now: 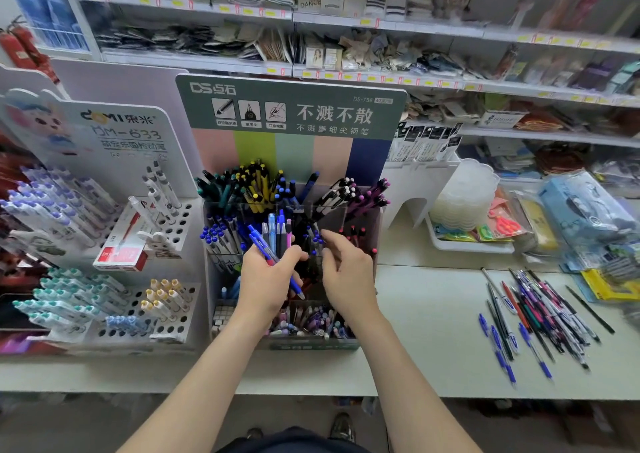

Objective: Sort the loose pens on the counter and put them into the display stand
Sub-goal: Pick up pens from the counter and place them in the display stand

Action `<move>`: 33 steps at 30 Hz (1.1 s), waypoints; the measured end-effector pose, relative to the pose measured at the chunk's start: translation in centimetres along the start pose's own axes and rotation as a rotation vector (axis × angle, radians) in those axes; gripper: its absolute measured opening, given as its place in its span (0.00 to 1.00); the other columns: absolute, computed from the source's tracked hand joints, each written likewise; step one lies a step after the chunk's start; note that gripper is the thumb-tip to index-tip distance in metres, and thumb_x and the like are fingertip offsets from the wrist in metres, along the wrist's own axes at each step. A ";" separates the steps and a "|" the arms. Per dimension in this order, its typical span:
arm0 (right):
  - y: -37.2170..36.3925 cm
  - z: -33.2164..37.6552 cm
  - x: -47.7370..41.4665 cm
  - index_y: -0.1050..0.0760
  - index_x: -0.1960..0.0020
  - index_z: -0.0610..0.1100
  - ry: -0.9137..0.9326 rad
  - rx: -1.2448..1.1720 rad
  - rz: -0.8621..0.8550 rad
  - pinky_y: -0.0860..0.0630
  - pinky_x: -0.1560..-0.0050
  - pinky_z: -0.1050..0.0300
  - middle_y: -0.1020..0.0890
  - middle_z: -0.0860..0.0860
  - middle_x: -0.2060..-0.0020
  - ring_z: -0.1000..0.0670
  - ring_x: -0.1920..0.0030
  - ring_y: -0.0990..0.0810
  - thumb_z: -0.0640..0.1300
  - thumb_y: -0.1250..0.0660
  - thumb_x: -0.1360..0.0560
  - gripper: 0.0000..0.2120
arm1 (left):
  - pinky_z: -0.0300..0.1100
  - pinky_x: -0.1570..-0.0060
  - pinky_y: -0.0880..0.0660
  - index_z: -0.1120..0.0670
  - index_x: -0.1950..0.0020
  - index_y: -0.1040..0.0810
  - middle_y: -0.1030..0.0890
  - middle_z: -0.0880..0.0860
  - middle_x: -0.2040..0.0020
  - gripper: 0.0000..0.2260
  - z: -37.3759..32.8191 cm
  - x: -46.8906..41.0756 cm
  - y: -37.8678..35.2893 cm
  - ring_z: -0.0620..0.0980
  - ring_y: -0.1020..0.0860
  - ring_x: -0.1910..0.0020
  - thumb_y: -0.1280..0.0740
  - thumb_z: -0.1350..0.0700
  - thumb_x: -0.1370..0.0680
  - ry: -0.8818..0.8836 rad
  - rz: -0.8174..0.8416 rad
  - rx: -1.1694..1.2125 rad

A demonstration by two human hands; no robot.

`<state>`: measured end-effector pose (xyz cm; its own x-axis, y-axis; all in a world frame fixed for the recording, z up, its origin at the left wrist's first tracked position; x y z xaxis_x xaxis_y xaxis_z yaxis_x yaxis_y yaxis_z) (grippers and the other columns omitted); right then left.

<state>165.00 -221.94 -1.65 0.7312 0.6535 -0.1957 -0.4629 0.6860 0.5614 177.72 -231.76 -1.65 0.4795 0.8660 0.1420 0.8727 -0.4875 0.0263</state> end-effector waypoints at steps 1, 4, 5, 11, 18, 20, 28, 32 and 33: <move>0.0 0.0 -0.1 0.22 0.27 0.43 0.000 0.012 0.004 0.32 0.44 0.81 0.15 0.53 0.41 0.63 0.46 0.20 0.36 0.35 0.16 0.18 | 0.48 0.65 0.22 0.58 0.50 0.16 0.14 0.62 0.55 0.03 0.1 0.0 0.0 0.54 0.23 0.72 0.28 0.59 0.20 0.004 0.011 0.020; 0.2 0.1 -0.1 0.23 0.25 0.44 0.027 0.050 0.068 0.32 0.40 0.79 0.16 0.51 0.35 0.60 0.40 0.21 0.37 0.38 0.15 0.19 | 0.51 0.64 0.26 0.56 0.50 0.16 0.15 0.65 0.54 0.02 0.4 0.0 -0.1 0.57 0.25 0.72 0.28 0.59 0.19 0.034 0.080 0.081; 0.1 0.4 0.1 0.24 0.25 0.45 0.052 0.033 0.107 0.30 0.37 0.75 0.17 0.52 0.34 0.61 0.39 0.21 0.37 0.38 0.15 0.19 | 0.52 0.64 0.28 0.57 0.50 0.17 0.17 0.67 0.57 0.03 0.4 0.0 -0.1 0.57 0.26 0.72 0.29 0.58 0.19 0.044 0.114 0.089; 1.3 1.3 1.3 0.17 0.33 0.47 -0.025 -0.153 -0.108 0.22 0.38 0.62 0.14 0.56 0.41 0.60 0.40 0.18 0.44 0.36 0.15 0.14 | 0.47 0.69 0.26 0.65 0.47 0.21 0.22 0.58 0.63 0.10 0.7 0.4 -0.4 0.55 0.26 0.68 0.27 0.58 0.18 0.064 0.288 0.074; 2.1 2.3 1.9 0.14 0.53 0.47 -0.295 -0.588 -0.017 0.18 0.62 0.48 0.15 0.46 0.64 0.49 0.66 0.19 0.47 0.29 0.17 0.09 | 0.44 0.71 0.22 0.64 0.44 0.21 0.16 0.59 0.59 0.07 -0.2 1.6 -1.5 0.58 0.20 0.67 0.30 0.60 0.16 0.073 0.521 0.017; 3.2 2.0 1.8 0.17 0.49 0.46 -0.298 -0.582 -0.187 0.20 0.60 0.54 0.14 0.49 0.63 0.52 0.64 0.18 0.48 0.33 0.15 0.09 | 0.44 0.72 0.21 0.62 0.41 0.20 0.14 0.60 0.54 0.08 -0.5 1.9 -1.6 0.58 0.18 0.66 0.30 0.59 0.16 0.082 0.543 0.001; 5.6 2.6 0.4 0.19 0.42 0.53 -0.026 -0.460 -0.212 0.21 0.60 0.50 0.18 0.56 0.62 0.51 0.61 0.20 0.49 0.39 0.13 0.09 | 0.43 0.69 0.25 0.57 0.48 0.27 0.23 0.55 0.69 0.09 -0.8 2.4 -1.2 0.54 0.26 0.74 0.28 0.55 0.17 0.047 0.528 -0.172; 3.6 2.2 0.4 0.17 0.42 0.52 -0.173 -0.524 0.019 0.23 0.52 0.56 0.17 0.56 0.55 0.56 0.57 0.21 0.46 0.36 0.16 0.09 | 0.42 0.71 0.27 0.58 0.40 0.26 0.24 0.56 0.65 0.11 -1.6 2.9 -1.8 0.55 0.28 0.72 0.28 0.57 0.17 0.094 0.650 -0.115; 3.4 2.3 0.6 0.18 0.42 0.51 -0.205 -0.552 0.033 0.24 0.53 0.58 0.17 0.56 0.55 0.57 0.57 0.22 0.45 0.37 0.15 0.10 | 0.41 0.72 0.27 0.62 0.39 0.27 0.25 0.56 0.64 0.12 -1.8 3.1 -2.0 0.55 0.29 0.72 0.29 0.57 0.17 0.116 0.670 -0.074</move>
<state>165.04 -220.01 1.99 0.7684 0.6399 0.0056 -0.6393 0.7672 0.0517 177.25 -228.30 0.56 0.8975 0.3588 0.2563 0.3803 -0.9241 -0.0379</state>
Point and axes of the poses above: each hand's wrist, its own x-axis away from the middle knuckle, its own y-axis out of the back of the hand, z = x × y, the point moved 5 cm from there along -x, towards the middle knuckle
